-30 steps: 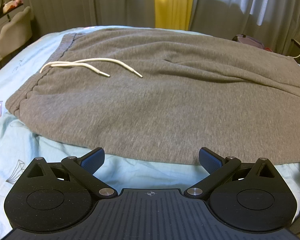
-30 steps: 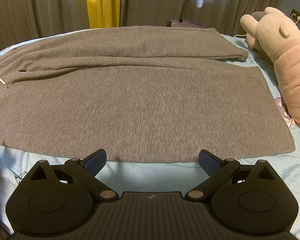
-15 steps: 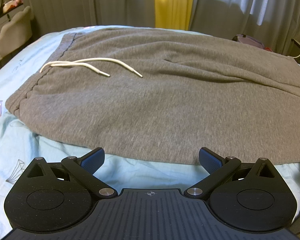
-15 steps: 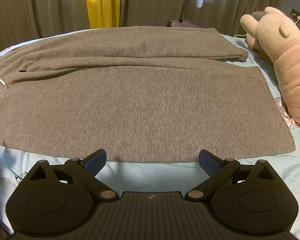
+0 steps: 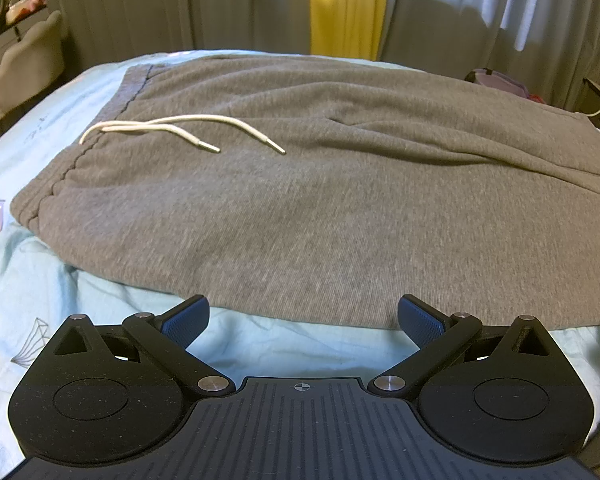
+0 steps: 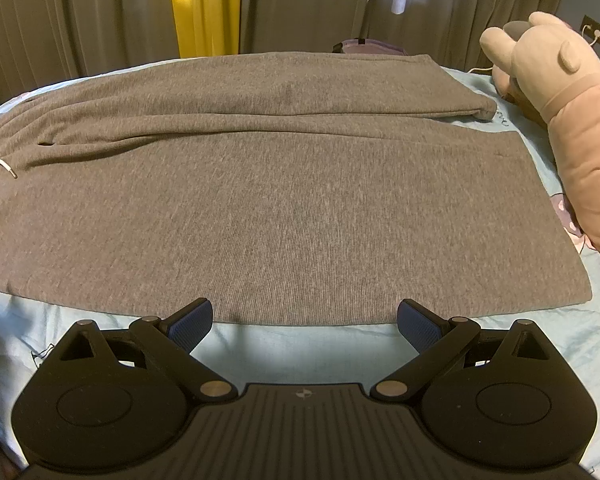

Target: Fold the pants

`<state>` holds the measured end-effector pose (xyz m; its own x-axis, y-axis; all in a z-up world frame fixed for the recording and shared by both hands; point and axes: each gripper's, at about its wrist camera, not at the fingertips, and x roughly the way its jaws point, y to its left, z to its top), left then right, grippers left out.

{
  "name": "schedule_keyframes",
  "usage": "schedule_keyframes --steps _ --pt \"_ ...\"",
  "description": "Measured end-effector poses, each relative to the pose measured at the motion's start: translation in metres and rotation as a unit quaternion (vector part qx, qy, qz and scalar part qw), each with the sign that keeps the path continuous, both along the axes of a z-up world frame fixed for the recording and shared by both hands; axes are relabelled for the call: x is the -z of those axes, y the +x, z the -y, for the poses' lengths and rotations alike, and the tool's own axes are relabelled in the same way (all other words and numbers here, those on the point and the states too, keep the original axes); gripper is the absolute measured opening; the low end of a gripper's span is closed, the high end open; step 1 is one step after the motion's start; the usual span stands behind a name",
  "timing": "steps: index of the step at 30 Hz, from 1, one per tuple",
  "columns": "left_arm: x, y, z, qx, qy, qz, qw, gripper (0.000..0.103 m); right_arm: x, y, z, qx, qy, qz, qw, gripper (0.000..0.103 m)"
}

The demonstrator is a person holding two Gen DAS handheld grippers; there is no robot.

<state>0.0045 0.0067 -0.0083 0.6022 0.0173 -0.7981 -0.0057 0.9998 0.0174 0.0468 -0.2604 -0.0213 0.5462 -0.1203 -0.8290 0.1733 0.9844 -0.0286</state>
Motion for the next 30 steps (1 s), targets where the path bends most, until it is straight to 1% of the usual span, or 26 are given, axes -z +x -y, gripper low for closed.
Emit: schedule_keyframes --steps 10,20,25,30 --pt "0.001 -0.001 0.0 0.0 -0.001 0.0 1.0 0.103 0.001 0.002 0.004 0.006 0.016 -0.007 1.0 0.099" --pt "-0.001 0.0 -0.001 -0.001 -0.008 -0.004 1.0 0.103 0.002 0.004 0.003 0.006 0.013 -0.012 1.0 0.099" --pt "-0.002 0.003 -0.002 -0.003 -0.013 -0.006 0.9999 0.103 0.002 0.004 0.006 0.007 0.023 -0.012 1.0 0.099" --pt "0.0 0.005 -0.002 -0.001 -0.007 -0.012 0.9999 0.103 0.004 0.007 0.01 0.012 0.042 -0.016 0.999 0.099"
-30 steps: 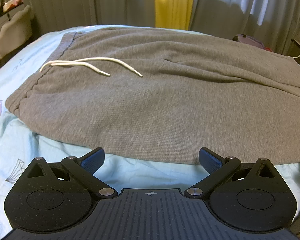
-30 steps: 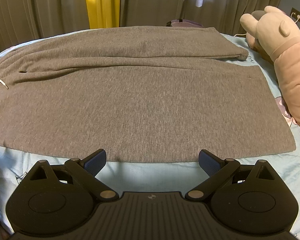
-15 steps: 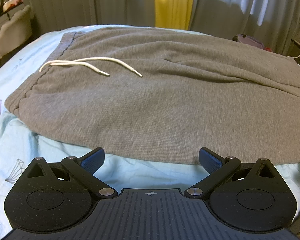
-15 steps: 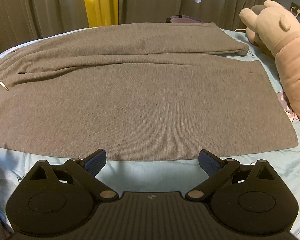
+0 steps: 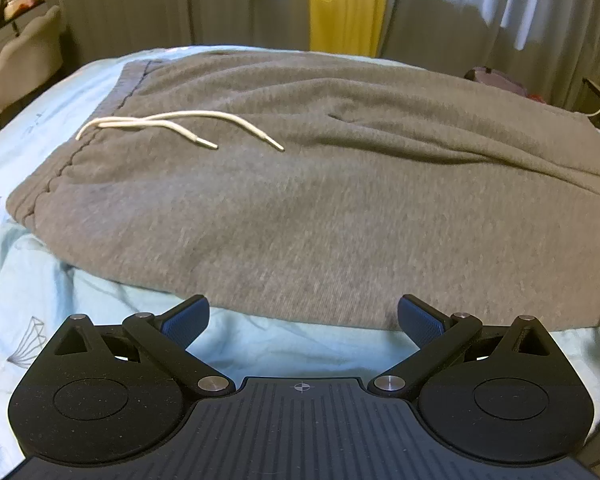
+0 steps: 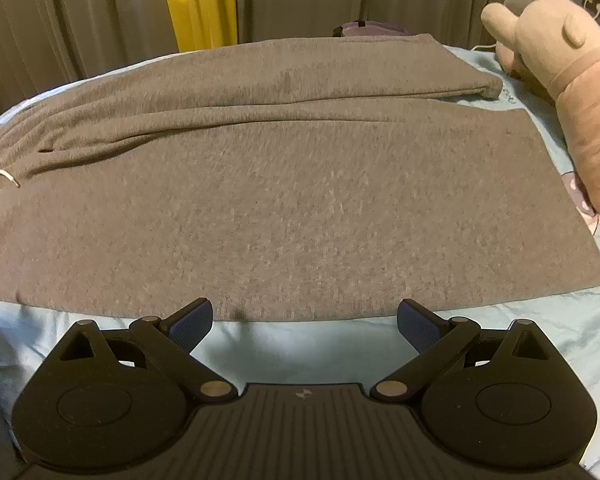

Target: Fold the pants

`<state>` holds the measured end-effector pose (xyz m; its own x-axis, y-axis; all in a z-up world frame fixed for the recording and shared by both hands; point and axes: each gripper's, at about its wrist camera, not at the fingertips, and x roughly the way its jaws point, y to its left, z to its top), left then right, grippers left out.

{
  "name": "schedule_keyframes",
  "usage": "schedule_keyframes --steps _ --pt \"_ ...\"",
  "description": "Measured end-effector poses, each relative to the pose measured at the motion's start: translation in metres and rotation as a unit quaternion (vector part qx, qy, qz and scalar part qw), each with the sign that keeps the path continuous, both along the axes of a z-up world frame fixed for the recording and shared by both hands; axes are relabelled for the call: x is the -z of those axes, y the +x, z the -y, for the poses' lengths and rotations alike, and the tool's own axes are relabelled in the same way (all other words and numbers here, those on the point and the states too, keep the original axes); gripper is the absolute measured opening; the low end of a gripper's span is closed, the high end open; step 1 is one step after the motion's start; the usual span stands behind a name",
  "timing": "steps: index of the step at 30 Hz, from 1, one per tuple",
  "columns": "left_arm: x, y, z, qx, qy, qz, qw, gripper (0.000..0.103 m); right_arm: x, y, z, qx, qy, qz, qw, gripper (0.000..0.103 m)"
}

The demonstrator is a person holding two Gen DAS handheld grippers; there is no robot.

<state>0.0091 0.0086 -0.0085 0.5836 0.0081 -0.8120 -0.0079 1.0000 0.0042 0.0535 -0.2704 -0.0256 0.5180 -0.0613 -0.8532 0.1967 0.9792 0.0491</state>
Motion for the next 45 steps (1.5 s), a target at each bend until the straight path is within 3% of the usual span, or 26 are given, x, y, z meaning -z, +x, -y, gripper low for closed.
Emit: schedule_keyframes --steps 16,21,24,29,33,36,40,42,44,45 --pt "0.007 0.011 0.0 -0.007 -0.004 -0.018 0.9998 0.103 0.013 0.024 0.007 0.019 0.074 -0.008 0.997 0.099" --pt "0.001 0.022 0.0 -0.036 0.008 0.019 0.9991 0.103 0.028 0.048 0.012 0.064 0.036 0.007 0.997 0.099" --pt "0.0 0.042 0.002 -0.054 0.035 0.036 0.9973 0.103 0.047 0.065 0.016 0.089 0.036 -0.024 0.995 0.099" --pt "0.004 0.081 -0.006 -0.105 0.069 0.081 0.9887 0.103 0.055 0.074 0.021 0.112 0.036 -0.011 0.993 0.099" --pt "0.015 0.111 -0.027 -0.169 0.097 0.108 0.9748 0.103 0.057 0.085 0.025 0.094 0.034 -0.02 0.995 0.099" --pt "0.029 0.118 -0.043 -0.2 0.127 0.118 0.9642 0.103 0.045 0.111 0.031 0.051 0.034 -0.053 0.997 0.099" --pt "0.038 0.121 -0.066 -0.22 0.064 0.117 0.9664 0.103 0.006 0.168 0.069 0.082 0.086 0.027 0.992 0.099" --pt "0.043 0.122 -0.071 -0.224 0.05 0.118 0.9661 0.103 -0.003 0.211 0.085 0.106 0.113 0.055 0.986 0.091" --pt "0.049 0.128 -0.074 -0.223 0.052 0.112 0.967 0.103 -0.005 0.26 0.099 0.135 0.137 0.075 0.978 0.069" --pt "0.054 0.13 -0.074 -0.222 0.053 0.1 0.9683 0.103 -0.003 0.286 0.106 0.15 0.147 0.076 0.975 0.065"
